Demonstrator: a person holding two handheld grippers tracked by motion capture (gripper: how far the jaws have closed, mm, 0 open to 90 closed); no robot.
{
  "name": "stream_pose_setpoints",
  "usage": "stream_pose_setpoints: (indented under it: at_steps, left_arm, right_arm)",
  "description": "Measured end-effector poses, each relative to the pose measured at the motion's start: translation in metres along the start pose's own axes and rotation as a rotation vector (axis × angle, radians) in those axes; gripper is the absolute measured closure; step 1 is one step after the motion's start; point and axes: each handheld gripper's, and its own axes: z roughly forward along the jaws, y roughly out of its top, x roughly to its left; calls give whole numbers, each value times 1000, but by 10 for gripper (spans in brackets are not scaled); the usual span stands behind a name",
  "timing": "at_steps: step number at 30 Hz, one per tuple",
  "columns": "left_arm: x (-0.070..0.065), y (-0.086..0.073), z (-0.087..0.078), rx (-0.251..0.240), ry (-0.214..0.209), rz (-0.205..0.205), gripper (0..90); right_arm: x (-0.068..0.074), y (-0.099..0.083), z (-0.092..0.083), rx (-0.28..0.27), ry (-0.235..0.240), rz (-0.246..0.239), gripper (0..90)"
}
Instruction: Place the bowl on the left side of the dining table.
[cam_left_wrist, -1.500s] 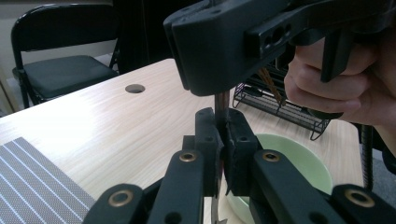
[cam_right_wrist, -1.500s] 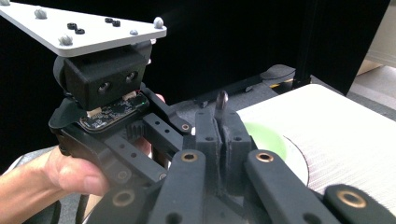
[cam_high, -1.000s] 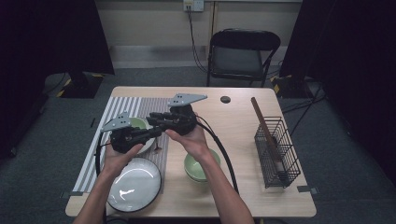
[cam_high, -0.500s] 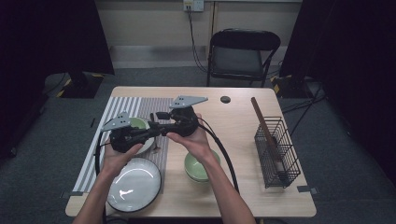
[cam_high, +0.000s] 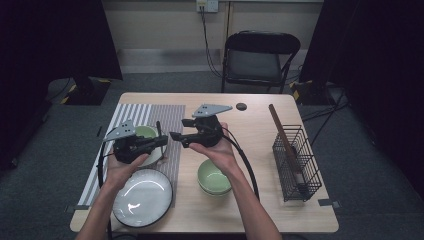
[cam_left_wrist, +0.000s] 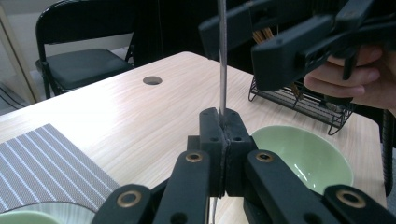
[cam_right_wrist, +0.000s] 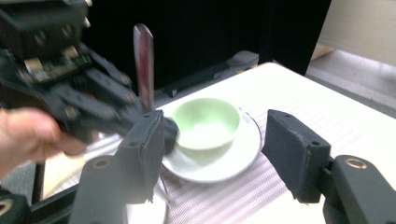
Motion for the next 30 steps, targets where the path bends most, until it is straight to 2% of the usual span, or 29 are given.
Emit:
stream_pose_setpoints:
  at_steps: [4,12,17,19,24,26,30]
  left_arm:
    - [3,0,-4,-1,5,-2,895]
    - [11,1,-11,7,22,5,896]
    - [18,3,-15,5,38,8,896]
    - [23,3,-16,4,44,-3,896]
    - [32,4,-23,-14,59,-13,896]
    - [35,5,-26,-30,43,-29,896]
    - [40,9,-30,-43,70,-18,896]
  right_arm:
    - [-13,-15,-6,4,-24,35,364]
    - [-29,-29,-18,45,-75,47,295]
    - [-37,-39,-24,49,-104,62,287]
    - [-42,-44,-27,54,-124,73,287]
    - [-54,-55,-35,69,-155,105,288]
    - [-59,-58,-38,71,-164,115,287]
    - [-64,-67,-41,78,-174,133,283]
